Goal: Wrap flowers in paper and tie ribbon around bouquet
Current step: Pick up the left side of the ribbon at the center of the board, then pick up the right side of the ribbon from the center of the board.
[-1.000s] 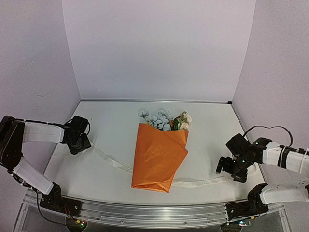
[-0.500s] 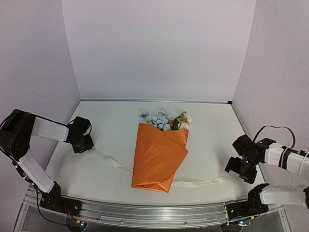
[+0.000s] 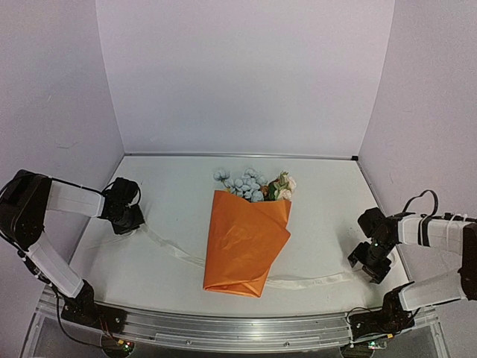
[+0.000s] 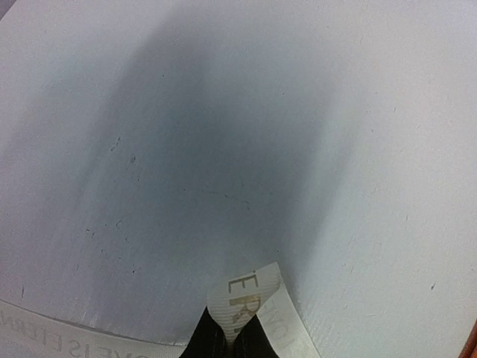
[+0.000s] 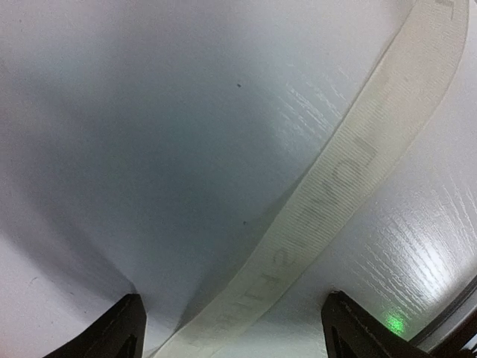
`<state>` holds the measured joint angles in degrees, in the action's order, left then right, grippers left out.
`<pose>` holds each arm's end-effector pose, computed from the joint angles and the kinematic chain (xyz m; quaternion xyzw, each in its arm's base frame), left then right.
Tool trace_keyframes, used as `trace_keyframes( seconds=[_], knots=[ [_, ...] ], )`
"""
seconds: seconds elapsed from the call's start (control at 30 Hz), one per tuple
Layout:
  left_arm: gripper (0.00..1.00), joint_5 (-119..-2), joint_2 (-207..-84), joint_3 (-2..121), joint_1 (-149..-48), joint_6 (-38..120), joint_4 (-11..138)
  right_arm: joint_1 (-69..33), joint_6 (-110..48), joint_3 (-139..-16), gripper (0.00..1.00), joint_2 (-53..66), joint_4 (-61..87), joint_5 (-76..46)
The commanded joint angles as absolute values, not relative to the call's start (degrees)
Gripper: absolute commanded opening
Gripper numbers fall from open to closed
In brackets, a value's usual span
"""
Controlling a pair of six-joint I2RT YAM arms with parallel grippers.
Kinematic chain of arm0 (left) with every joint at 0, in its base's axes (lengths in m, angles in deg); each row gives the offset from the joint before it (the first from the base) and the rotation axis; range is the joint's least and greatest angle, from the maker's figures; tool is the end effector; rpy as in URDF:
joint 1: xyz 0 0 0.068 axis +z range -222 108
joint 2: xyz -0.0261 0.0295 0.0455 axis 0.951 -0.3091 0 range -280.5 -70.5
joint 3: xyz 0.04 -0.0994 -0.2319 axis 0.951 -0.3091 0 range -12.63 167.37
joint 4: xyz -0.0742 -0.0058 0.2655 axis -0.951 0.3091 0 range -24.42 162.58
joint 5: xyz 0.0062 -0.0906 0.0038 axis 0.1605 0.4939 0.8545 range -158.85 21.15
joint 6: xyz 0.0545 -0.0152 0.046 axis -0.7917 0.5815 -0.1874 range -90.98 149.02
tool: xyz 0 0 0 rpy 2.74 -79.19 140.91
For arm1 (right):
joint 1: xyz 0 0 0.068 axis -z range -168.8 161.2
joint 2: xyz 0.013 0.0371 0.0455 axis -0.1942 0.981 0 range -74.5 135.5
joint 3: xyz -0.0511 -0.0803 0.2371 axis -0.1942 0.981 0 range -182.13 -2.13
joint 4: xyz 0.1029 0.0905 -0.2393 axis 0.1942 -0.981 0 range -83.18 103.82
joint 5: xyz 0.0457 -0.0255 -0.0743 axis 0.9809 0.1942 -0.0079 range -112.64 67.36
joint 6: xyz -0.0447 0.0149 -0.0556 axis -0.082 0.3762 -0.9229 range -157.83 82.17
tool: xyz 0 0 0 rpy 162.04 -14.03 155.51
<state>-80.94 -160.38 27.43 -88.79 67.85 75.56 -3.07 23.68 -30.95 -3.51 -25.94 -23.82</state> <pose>0.2911 -0.0746 0.0843 -0.2104 0.9372 -0.0309 0.2766 0.1862 0.0460 0.0827 0.4003 0.9136 0.0351 0.0618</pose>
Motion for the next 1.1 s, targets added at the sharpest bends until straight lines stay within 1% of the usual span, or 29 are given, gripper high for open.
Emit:
trace_keyframes(
  seconds=[0.0, 0.13, 0.27, 0.37, 0.63, 1.07],
  knots=[
    [0.04, -81.6, -156.9, 28.9, -88.5, 67.4, 75.2, -2.3, 26.1, -28.0, 0.71, 0.8, -20.0, -23.6],
    [0.01, -82.8, -156.3, 29.2, -88.5, 67.3, 76.3, -2.0, 26.6, -27.3, 0.4, 1.6, -19.6, -24.4],
    [0.0, -84.0, -156.2, 29.6, -88.5, 67.5, 77.0, -1.9, 26.3, -27.6, 0.15, 2.4, -19.6, -24.6],
    [0.0, -84.7, -156.2, 30.1, -88.4, 67.7, 77.2, -1.6, 25.3, -29.0, 0.01, 3.2, -19.6, -24.2],
    [0.0, -85.1, -156.5, 32.0, -87.6, 67.4, 77.4, 1.0, 22.4, -34.6, 0.0, 4.2, -20.5, -23.6],
    [0.0, -83.2, -160.6, 36.6, -86.8, 66.4, 75.0, 8.2, 18.8, -52.3, 0.0, 13.1, -21.7, -18.1]
  ],
)
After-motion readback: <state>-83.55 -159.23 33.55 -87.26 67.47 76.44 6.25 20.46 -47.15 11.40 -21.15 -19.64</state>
